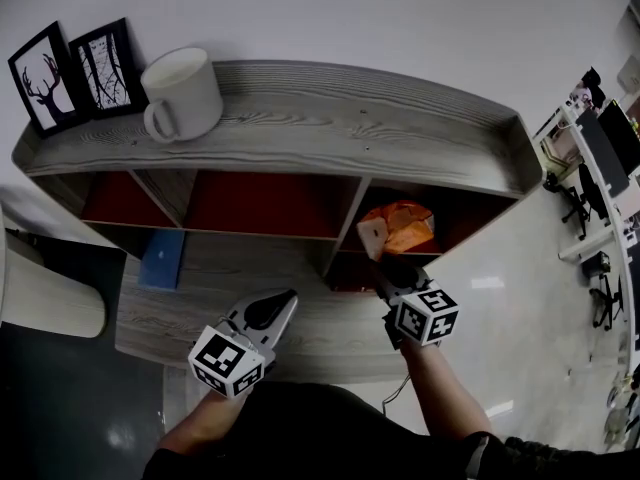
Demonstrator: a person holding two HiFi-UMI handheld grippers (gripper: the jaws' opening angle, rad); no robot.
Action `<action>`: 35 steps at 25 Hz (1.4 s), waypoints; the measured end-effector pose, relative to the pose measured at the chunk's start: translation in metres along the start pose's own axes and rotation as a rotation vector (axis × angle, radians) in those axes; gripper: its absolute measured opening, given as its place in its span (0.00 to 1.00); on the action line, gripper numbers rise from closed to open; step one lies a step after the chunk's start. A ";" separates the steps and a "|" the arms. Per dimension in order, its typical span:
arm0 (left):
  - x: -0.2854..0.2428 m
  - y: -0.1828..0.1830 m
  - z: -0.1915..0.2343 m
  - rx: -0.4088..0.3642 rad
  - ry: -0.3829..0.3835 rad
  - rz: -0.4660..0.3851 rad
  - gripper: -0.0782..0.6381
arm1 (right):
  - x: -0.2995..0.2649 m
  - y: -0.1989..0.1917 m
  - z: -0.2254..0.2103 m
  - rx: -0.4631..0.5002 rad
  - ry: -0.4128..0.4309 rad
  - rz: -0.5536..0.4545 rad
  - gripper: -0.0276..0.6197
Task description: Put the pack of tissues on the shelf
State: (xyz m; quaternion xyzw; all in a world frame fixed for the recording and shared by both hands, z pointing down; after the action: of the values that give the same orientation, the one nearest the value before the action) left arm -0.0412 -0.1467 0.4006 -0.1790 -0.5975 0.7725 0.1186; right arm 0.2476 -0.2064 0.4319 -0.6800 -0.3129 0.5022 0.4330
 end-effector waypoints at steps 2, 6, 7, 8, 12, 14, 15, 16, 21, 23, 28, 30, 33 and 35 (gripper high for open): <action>0.001 -0.001 -0.002 0.001 0.008 0.004 0.13 | -0.008 0.006 0.003 0.015 0.013 -0.007 0.27; 0.003 -0.004 -0.007 -0.003 0.026 0.007 0.13 | -0.009 0.018 0.008 0.041 0.035 -0.037 0.27; 0.003 -0.004 -0.009 -0.005 0.029 0.006 0.13 | -0.006 0.020 0.008 0.041 0.038 -0.048 0.27; 0.003 -0.003 -0.012 -0.007 0.033 0.004 0.13 | -0.001 0.021 0.007 0.039 0.042 -0.058 0.27; 0.000 0.000 -0.025 -0.024 0.039 -0.002 0.13 | 0.020 0.021 0.004 0.022 0.071 -0.089 0.27; -0.001 0.003 -0.032 -0.034 0.044 -0.002 0.13 | 0.032 0.021 0.005 0.015 0.094 -0.109 0.27; -0.001 0.004 -0.035 -0.038 0.047 -0.001 0.13 | 0.039 0.022 0.006 0.012 0.107 -0.120 0.27; -0.001 0.005 -0.038 -0.041 0.050 -0.001 0.13 | 0.045 0.022 0.007 0.010 0.121 -0.131 0.27; -0.002 0.020 -0.047 -0.078 0.045 -0.013 0.13 | 0.072 0.025 0.016 0.010 0.176 -0.175 0.22; 0.002 0.024 -0.049 -0.092 0.039 -0.017 0.13 | 0.081 0.025 0.023 0.003 0.186 -0.186 0.21; 0.017 0.027 -0.045 -0.100 0.031 -0.040 0.13 | 0.099 0.023 0.045 0.009 0.198 -0.205 0.18; 0.026 0.028 -0.045 -0.104 0.025 -0.041 0.13 | 0.104 0.021 0.054 -0.012 0.202 -0.207 0.15; 0.044 0.030 -0.040 -0.112 0.030 -0.030 0.13 | 0.106 0.018 0.069 -0.043 0.213 -0.210 0.12; 0.056 0.030 -0.037 -0.107 0.039 -0.027 0.13 | 0.106 0.016 0.078 -0.055 0.219 -0.208 0.11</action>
State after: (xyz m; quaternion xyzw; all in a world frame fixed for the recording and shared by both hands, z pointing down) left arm -0.0759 -0.0998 0.3558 -0.1918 -0.6381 0.7341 0.1308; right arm 0.2052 -0.1010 0.3640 -0.7064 -0.3461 0.3687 0.4952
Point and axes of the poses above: the fingertips, and each gripper's own axes: x backward along the fingers, z to its left, y out of its top, the point moved 10 cm from there along x, backward along the fingers, and after that the axes turned 14 degrees about -y, right-handed, at the moved point
